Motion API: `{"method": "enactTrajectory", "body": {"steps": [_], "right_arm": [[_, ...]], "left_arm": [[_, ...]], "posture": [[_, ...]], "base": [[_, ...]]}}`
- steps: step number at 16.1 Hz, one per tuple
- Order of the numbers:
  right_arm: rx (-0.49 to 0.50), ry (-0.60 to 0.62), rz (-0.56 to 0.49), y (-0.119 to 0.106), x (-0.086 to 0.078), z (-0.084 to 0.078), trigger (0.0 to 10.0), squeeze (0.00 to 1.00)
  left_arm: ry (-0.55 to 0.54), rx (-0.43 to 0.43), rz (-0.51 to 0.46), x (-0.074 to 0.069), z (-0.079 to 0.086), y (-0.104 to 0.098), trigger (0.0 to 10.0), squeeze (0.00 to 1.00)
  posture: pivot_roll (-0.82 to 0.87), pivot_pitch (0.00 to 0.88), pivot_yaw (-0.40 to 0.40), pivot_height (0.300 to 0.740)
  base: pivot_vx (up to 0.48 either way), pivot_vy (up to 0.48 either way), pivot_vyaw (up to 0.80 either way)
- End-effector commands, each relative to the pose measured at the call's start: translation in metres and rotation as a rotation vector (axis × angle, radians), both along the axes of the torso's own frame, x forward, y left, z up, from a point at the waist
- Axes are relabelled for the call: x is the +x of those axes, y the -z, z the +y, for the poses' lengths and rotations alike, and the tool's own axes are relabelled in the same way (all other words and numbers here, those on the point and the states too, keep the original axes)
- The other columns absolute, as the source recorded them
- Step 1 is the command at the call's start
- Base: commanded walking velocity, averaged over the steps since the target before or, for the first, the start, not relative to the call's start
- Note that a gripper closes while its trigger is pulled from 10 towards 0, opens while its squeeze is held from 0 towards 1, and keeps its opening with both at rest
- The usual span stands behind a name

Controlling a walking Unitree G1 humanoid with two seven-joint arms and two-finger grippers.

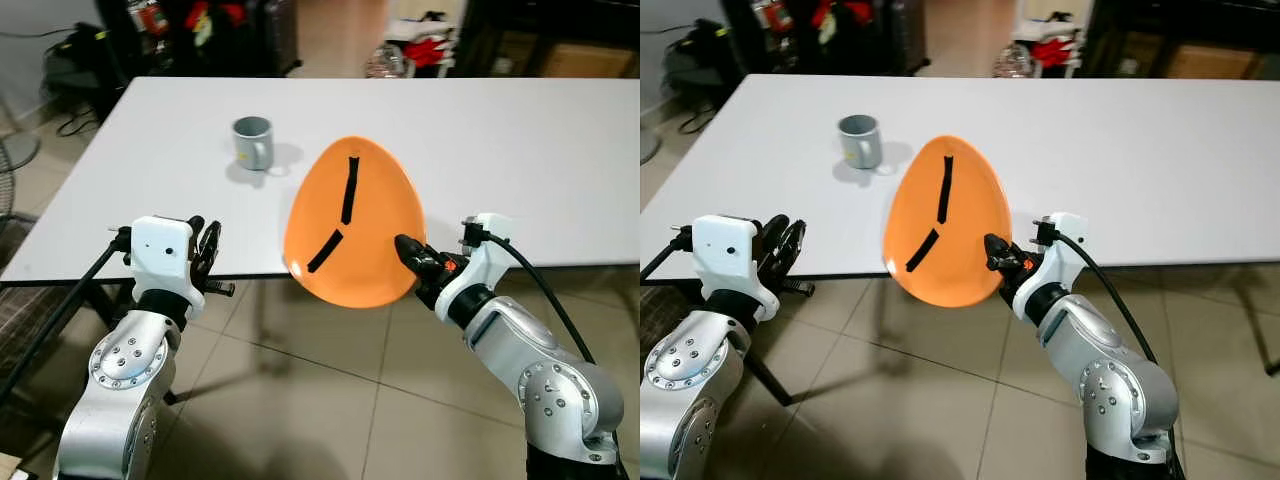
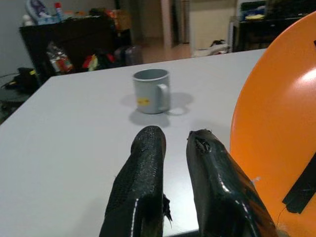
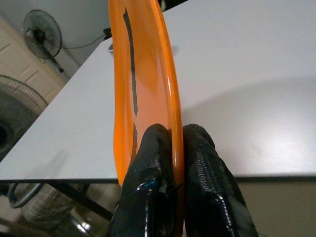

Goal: Setting the table

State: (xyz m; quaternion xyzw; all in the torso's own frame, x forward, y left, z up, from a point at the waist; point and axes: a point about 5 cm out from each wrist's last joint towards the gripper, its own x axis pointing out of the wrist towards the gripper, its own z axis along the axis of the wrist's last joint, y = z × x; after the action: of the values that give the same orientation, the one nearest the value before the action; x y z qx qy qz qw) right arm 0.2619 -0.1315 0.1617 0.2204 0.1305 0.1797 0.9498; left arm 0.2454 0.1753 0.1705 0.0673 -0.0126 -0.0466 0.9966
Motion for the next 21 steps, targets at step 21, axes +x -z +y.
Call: {"method": "enactTrajectory", "body": {"steps": [21], "right_arm": [[0.054, -0.081, 0.049, -0.0015, -0.0018, 0.0073, 10.0, 0.0]], "left_arm": [[0.031, 0.006, 0.051, -0.0069, 0.0025, 0.0067, 10.0, 0.0]], "posture": [[-0.08, 0.0, -0.001, 0.74]], "base": [[0.318, 0.0, 0.0]]}}
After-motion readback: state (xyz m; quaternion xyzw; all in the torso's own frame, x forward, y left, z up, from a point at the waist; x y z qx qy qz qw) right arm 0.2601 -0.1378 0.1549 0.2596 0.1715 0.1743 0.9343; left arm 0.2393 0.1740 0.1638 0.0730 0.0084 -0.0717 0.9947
